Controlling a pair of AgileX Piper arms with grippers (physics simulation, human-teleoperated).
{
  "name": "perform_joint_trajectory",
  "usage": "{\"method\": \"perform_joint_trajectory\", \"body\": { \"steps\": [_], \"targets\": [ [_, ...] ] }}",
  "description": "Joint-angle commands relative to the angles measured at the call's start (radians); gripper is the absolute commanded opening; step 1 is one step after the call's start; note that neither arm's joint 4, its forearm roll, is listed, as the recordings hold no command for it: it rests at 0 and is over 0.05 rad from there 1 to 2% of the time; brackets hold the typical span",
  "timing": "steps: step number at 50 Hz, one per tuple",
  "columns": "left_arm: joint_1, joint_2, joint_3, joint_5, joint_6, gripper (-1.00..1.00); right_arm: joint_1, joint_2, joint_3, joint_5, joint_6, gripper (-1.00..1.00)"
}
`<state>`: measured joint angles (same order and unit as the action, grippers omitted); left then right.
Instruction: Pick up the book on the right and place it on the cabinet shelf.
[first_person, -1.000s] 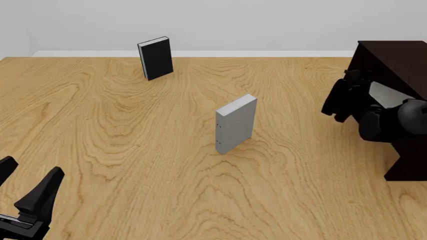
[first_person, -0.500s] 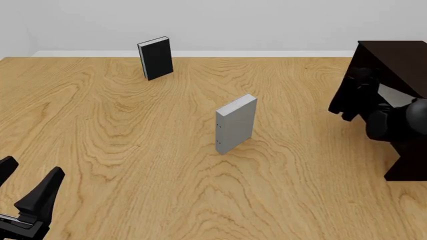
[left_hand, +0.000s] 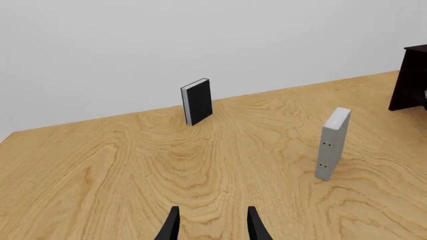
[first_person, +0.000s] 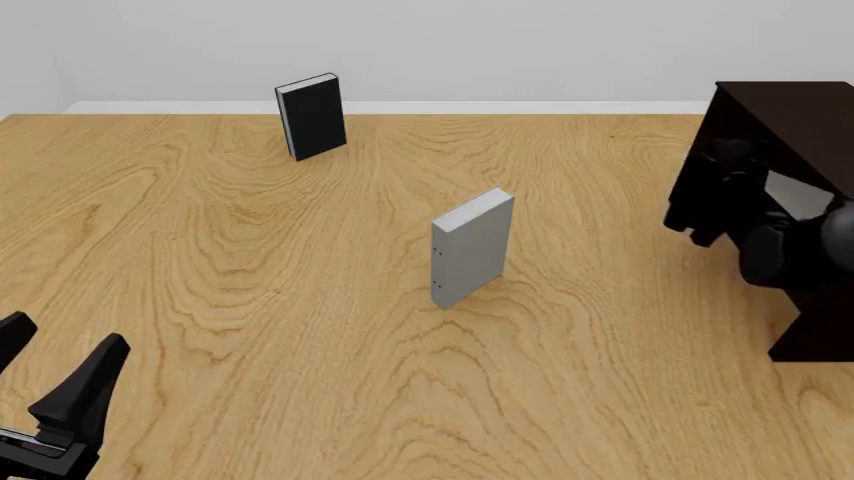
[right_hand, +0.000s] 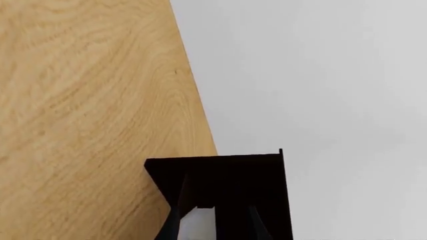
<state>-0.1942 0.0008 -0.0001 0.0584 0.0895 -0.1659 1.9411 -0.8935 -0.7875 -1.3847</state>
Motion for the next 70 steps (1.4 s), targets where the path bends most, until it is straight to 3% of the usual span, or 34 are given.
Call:
{"method": "perform_joint_trajectory", "body": {
  "steps": [1, 70],
  "targets": [
    [-0.001, 0.000, 0.000, -0.002, 0.000, 1.00, -0.039, -0.004, 0.027, -0.009, -0.002, 1.00],
    [-0.010, 0.000, 0.000, -0.009, -0.001, 1.00, -0.184, -0.081, 0.168, -0.033, -0.008, 1.00]
  ]
}}
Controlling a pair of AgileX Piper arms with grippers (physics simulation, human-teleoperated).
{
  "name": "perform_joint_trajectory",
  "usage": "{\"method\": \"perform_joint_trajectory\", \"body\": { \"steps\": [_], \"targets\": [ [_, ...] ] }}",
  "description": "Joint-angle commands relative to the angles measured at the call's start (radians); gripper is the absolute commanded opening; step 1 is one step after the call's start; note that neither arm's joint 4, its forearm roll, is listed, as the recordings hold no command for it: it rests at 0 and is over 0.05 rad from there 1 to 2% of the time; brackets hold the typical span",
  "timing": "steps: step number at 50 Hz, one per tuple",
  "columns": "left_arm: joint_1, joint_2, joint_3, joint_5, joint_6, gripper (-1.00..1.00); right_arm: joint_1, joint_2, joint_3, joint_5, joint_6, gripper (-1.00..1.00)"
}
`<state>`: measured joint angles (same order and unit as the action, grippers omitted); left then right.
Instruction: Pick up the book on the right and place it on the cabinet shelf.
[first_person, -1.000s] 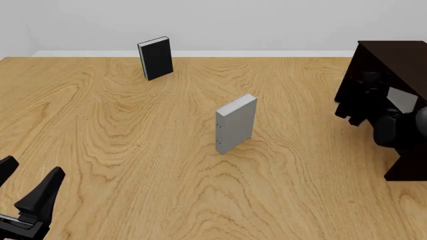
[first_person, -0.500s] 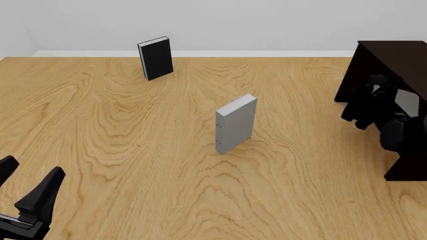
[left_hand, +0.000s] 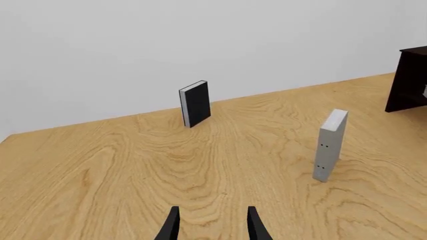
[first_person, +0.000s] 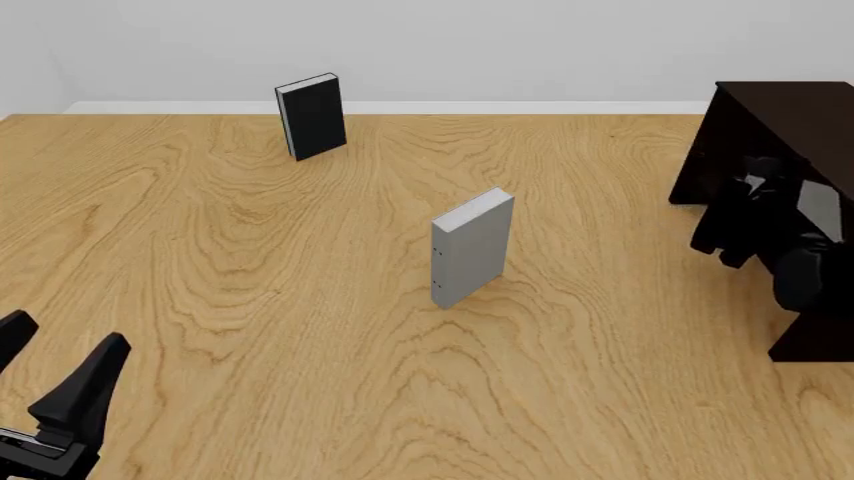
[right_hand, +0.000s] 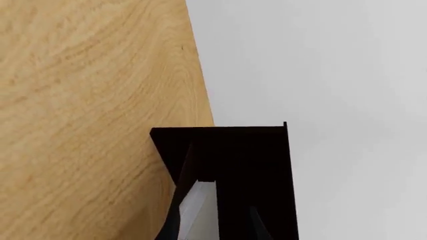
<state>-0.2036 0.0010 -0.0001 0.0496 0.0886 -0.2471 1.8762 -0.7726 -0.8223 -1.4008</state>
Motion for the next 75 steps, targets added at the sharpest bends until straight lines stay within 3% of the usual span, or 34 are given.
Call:
{"method": "perform_joint_trajectory", "body": {
  "steps": [1, 57, 75],
  "targets": [
    [-0.001, 0.000, 0.000, 0.000, 0.001, 1.00, -0.105, -0.014, 0.052, -0.003, 0.003, 1.00],
    [-0.008, 0.000, 0.000, -0.006, -0.002, 1.00, -0.181, -0.089, 0.141, -0.015, 0.007, 1.00],
    [-0.006, 0.000, 0.000, -0.006, -0.001, 1.00, -0.099, -0.111, 0.088, 0.039, 0.020, 1.00]
  ]
}}
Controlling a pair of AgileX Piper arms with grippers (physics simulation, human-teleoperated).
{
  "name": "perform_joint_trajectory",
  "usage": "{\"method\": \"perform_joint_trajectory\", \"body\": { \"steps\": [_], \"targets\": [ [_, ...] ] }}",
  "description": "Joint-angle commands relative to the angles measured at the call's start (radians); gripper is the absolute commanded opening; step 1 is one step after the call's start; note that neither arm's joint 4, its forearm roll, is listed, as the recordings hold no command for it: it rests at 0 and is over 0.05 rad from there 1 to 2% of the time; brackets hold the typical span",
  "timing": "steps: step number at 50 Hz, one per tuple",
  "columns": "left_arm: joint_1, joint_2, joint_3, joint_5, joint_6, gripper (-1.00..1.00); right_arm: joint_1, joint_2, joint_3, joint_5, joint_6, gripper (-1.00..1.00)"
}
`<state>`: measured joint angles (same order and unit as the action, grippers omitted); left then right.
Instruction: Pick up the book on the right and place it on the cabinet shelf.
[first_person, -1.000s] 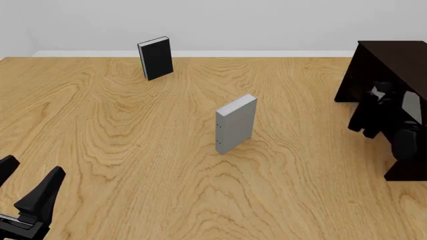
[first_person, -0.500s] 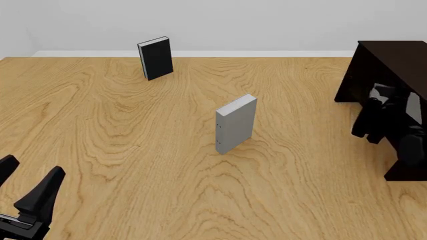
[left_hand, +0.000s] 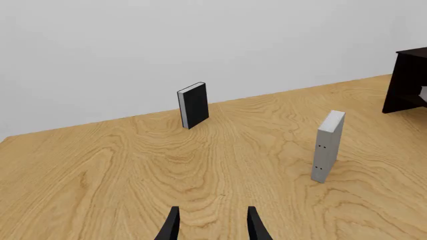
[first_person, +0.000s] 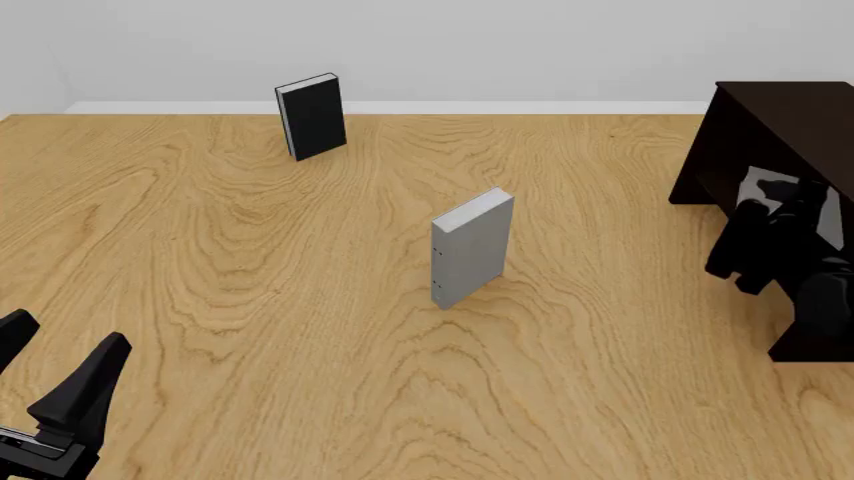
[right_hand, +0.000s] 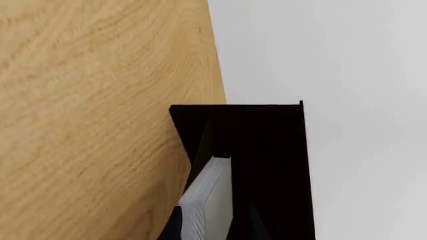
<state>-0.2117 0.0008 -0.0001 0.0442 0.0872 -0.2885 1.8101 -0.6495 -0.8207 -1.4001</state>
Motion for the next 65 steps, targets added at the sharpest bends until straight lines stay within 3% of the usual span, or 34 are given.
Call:
{"method": "perform_joint_trajectory", "body": {
  "steps": [1, 65],
  "targets": [
    [0.001, 0.000, 0.000, 0.000, 0.003, 1.00, -0.052, -0.044, -0.037, 0.035, 0.018, 1.00],
    [0.007, 0.000, 0.000, 0.001, 0.000, 1.00, 0.125, 0.054, -0.207, 0.126, 0.048, 1.00]
  ]
}}
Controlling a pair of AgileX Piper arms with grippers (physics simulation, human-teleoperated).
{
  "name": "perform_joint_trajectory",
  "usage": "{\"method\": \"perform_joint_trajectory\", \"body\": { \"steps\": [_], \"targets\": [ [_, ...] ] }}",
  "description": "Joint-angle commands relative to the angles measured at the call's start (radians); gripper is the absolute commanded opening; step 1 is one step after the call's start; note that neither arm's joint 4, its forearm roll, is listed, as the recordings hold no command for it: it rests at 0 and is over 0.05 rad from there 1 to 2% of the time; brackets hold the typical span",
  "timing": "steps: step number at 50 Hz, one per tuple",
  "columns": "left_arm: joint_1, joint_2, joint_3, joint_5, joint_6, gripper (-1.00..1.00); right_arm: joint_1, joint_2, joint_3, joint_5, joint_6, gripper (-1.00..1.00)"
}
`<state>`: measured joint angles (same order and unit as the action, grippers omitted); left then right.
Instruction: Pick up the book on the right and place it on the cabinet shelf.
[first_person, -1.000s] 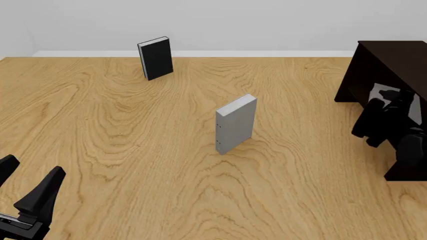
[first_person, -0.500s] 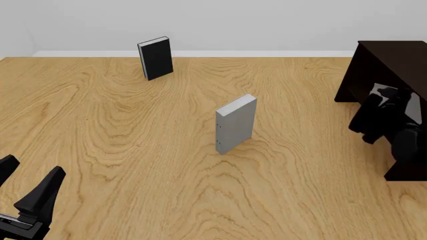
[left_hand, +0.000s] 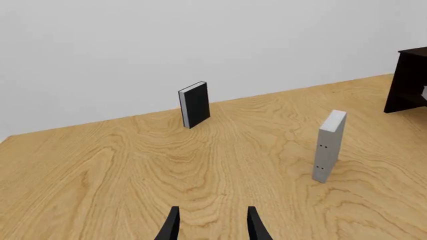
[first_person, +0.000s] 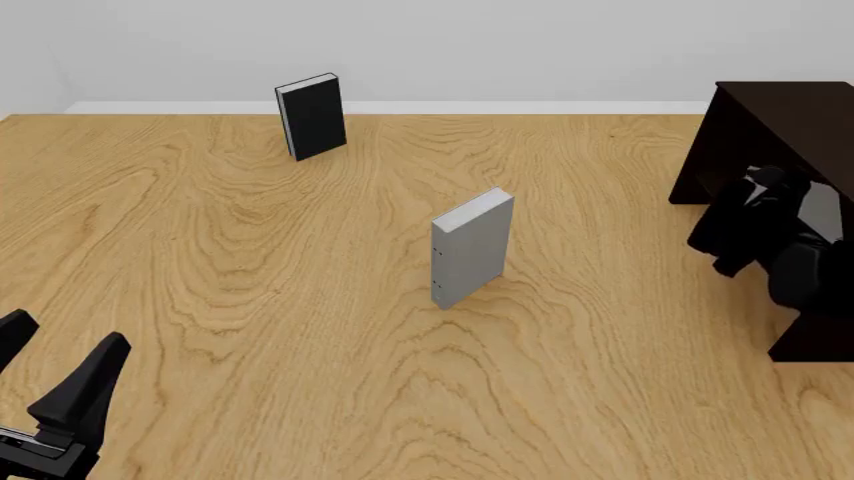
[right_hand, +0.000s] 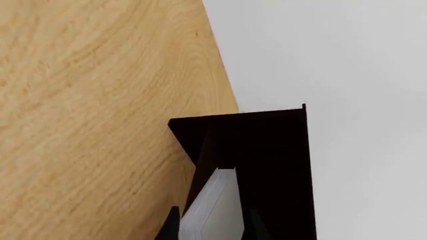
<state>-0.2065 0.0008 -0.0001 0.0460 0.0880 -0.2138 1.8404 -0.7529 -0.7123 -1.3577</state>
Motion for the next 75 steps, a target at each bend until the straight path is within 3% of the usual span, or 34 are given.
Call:
{"method": "perform_joint_trajectory", "body": {
  "steps": [1, 16, 42, 54, 57, 60, 75],
  "targets": [
    [0.002, 0.000, 0.000, -0.001, -0.001, 1.00, 0.051, 0.026, -0.104, 0.016, 0.004, 1.00],
    [0.003, 0.000, 0.000, 0.000, 0.003, 1.00, 0.077, 0.036, -0.131, 0.029, -0.002, 1.00],
    [0.000, 0.000, 0.000, 0.002, 0.004, 1.00, 0.152, -0.014, -0.153, 0.080, 0.037, 1.00],
    [-0.002, 0.000, 0.000, 0.002, 0.005, 1.00, 0.193, -0.156, -0.169, 0.222, 0.166, 1.00],
    [-0.003, 0.000, 0.000, 0.004, 0.004, 1.00, 0.202, -0.205, -0.178, 0.284, 0.235, 1.00],
    [-0.003, 0.000, 0.000, 0.002, 0.004, 1.00, 0.206, -0.234, -0.144, 0.278, 0.219, 1.00],
    [-0.007, 0.000, 0.000, -0.006, 0.004, 1.00, 0.230, -0.399, -0.119, 0.410, 0.348, 1.00]
  ]
}}
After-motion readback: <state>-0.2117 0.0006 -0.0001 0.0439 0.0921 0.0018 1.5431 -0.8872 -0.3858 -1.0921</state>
